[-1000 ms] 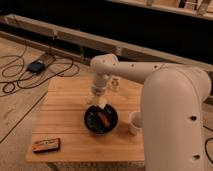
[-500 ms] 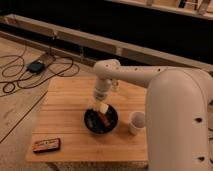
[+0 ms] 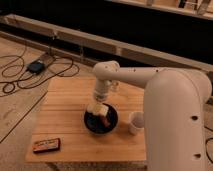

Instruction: Place the white sponge in the ceramic bowl

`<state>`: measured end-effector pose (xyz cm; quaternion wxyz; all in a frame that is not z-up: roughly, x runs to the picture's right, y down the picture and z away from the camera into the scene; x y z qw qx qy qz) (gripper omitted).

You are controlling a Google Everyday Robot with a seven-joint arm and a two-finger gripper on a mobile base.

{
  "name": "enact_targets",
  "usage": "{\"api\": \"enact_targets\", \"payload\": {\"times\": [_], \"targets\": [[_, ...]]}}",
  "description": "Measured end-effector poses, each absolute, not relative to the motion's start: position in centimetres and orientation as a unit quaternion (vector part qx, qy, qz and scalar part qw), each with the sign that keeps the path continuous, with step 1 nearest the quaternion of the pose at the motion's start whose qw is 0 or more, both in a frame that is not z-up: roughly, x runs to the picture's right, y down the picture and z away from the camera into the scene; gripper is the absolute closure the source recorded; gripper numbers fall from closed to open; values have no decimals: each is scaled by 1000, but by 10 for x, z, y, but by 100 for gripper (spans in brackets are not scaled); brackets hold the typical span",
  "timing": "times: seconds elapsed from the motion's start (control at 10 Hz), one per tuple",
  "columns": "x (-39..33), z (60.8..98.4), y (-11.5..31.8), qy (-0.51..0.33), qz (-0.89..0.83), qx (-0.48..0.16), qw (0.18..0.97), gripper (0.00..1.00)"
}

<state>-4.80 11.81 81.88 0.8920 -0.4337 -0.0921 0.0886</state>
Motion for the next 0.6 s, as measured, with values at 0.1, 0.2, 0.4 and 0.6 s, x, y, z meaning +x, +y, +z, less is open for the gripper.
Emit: {"api": "enact_targets", "payload": {"times": [0.1,0.2,0.4,0.6], "targets": [[-49,820,116,-94,88,-433,892,20],[-49,822,114,-93,86,-432,893,20],[-51,827,107,-93,82,-430,894,20],[-51,828,106,-92,81,-431,894,20]]}}
